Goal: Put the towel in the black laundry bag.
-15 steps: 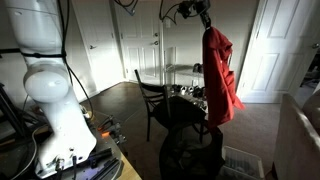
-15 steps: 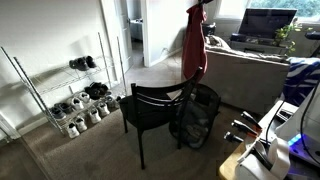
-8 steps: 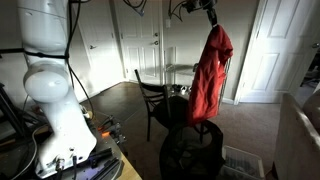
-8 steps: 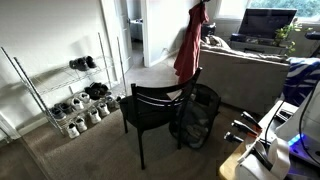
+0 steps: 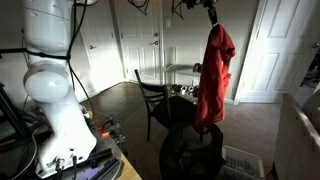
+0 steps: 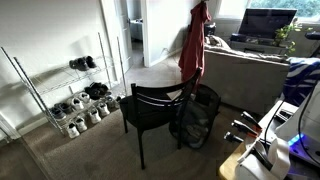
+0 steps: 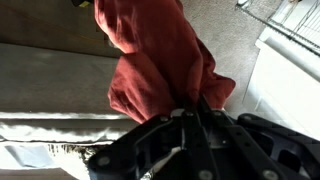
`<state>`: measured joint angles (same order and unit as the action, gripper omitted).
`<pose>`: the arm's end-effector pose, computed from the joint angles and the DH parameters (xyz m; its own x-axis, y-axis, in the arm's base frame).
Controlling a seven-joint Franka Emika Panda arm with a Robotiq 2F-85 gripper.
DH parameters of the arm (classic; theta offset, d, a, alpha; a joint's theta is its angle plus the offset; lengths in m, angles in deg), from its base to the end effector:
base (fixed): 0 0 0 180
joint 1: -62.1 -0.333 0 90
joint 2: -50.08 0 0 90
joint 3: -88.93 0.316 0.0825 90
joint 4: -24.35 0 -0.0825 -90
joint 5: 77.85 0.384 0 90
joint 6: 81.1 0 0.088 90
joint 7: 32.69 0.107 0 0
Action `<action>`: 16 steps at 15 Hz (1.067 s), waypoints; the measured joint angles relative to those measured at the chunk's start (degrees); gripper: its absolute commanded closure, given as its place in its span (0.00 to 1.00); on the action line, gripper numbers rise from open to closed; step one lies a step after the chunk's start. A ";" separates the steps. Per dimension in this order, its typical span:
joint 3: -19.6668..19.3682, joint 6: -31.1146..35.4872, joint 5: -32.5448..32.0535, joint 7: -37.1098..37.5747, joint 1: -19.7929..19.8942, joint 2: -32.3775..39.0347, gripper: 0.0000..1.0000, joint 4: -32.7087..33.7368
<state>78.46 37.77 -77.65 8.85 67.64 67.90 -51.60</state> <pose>0.6667 -0.1690 0.6090 0.4787 -0.8030 0.3549 -0.7814 -0.5740 -0.2448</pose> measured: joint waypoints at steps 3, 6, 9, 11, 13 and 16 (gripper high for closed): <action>-0.04 -6.98 -0.18 0.01 0.00 0.71 0.98 2.60; -2.05 -14.47 -0.63 -4.72 2.03 0.86 0.98 3.17; -4.40 -19.23 -0.67 -10.58 5.85 1.89 0.98 3.18; -5.18 -20.75 -0.67 -13.23 7.46 2.64 0.98 3.27; -5.33 -21.53 -0.67 -15.26 7.98 3.20 0.98 3.46; -4.74 -22.53 -0.66 -18.54 7.69 3.53 0.98 3.95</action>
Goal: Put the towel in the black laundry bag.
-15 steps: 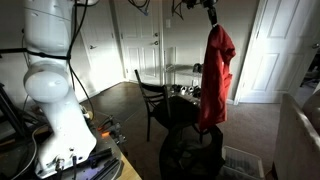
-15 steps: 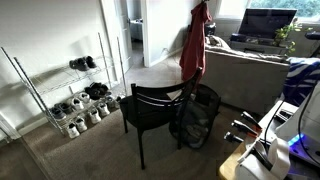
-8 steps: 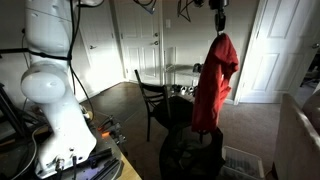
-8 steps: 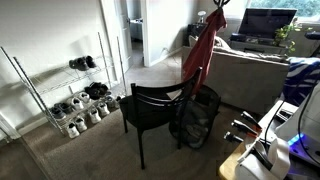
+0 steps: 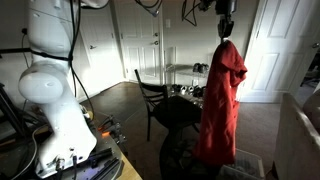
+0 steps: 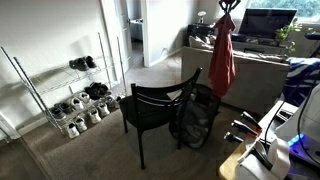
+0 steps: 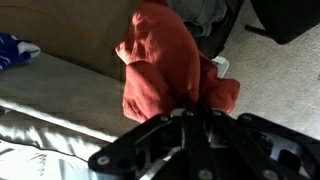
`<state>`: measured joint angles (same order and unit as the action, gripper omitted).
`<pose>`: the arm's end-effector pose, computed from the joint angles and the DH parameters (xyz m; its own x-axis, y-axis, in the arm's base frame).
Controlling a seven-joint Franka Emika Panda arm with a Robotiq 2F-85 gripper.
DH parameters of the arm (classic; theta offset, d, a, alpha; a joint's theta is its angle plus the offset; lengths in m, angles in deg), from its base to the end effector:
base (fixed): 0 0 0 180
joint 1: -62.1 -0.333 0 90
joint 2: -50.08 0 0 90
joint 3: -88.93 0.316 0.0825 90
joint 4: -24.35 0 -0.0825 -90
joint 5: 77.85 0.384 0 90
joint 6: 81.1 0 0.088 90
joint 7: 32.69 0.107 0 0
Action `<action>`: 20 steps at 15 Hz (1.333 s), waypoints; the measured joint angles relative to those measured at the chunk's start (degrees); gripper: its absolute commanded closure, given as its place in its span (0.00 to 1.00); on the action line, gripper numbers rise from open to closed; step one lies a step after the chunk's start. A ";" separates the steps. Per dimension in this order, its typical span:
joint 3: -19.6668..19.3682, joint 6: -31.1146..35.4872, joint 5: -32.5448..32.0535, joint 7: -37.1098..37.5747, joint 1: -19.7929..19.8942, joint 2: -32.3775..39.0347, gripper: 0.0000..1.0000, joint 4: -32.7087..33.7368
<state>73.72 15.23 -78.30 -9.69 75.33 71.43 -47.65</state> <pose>0.6051 -0.2903 0.5620 0.6393 -0.7626 0.0988 -0.7689 -0.6355 0.0703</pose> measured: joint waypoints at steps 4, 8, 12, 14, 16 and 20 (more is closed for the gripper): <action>1.54 -1.78 0.02 -3.98 -0.19 0.01 0.98 0.93; 2.01 -3.97 0.02 -7.04 -0.18 0.01 0.98 1.67; 2.17 -5.90 0.06 -9.93 -0.16 0.01 0.98 2.40; 2.64 -5.90 0.33 -10.40 -0.19 0.01 0.98 2.86; 3.31 -5.90 0.34 -10.84 -0.42 0.01 0.98 3.38; 4.41 -5.90 0.33 -11.55 -1.18 0.01 0.98 3.73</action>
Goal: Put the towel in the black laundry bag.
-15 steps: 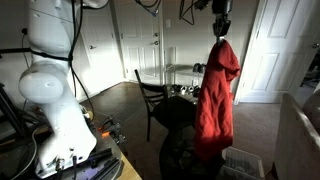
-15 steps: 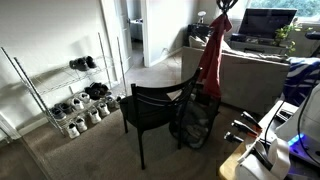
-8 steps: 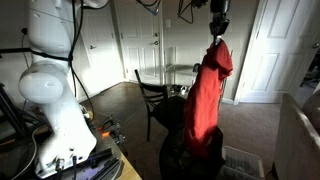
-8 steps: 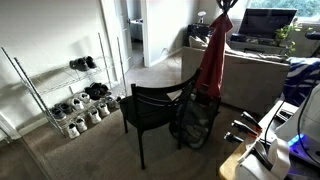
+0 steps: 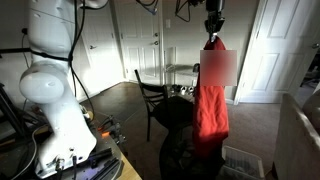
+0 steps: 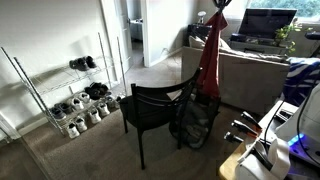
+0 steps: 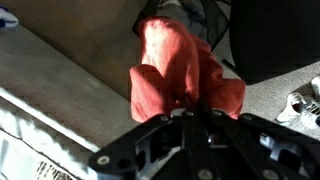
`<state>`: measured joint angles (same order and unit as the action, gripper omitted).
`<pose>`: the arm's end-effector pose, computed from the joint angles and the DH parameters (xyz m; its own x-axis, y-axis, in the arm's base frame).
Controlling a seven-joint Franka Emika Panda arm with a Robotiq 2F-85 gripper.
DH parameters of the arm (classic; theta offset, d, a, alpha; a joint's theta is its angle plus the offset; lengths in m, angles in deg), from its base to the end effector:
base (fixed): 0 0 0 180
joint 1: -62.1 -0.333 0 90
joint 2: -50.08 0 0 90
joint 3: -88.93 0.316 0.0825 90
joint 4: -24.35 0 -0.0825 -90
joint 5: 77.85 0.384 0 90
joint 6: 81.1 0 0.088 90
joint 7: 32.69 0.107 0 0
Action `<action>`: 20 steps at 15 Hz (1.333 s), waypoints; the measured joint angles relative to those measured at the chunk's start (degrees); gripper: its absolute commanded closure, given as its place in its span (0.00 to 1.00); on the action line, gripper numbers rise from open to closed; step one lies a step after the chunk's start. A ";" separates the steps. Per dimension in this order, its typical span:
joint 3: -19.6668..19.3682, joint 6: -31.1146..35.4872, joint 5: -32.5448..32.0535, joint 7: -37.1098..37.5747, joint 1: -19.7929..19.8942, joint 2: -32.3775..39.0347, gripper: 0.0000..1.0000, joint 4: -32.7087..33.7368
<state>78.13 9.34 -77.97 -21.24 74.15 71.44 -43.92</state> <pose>0.6208 -0.2344 0.5799 0.8337 -0.5512 0.0337 -0.5522 -0.8312 0.0649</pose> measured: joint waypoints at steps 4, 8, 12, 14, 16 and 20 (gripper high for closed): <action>0.27 -0.03 -0.01 -0.01 -0.31 0.00 0.56 0.00; 0.27 -0.03 -0.02 -0.01 -0.30 0.00 0.30 0.00; 0.26 -0.07 -0.03 -0.01 -0.29 0.00 0.04 0.01; 0.27 -0.28 -0.04 -0.01 -0.29 0.00 0.15 0.09; 0.28 -0.55 -0.04 -0.01 -0.30 0.00 0.04 0.25; 0.29 -0.67 -0.04 -0.01 -0.30 0.03 0.04 0.38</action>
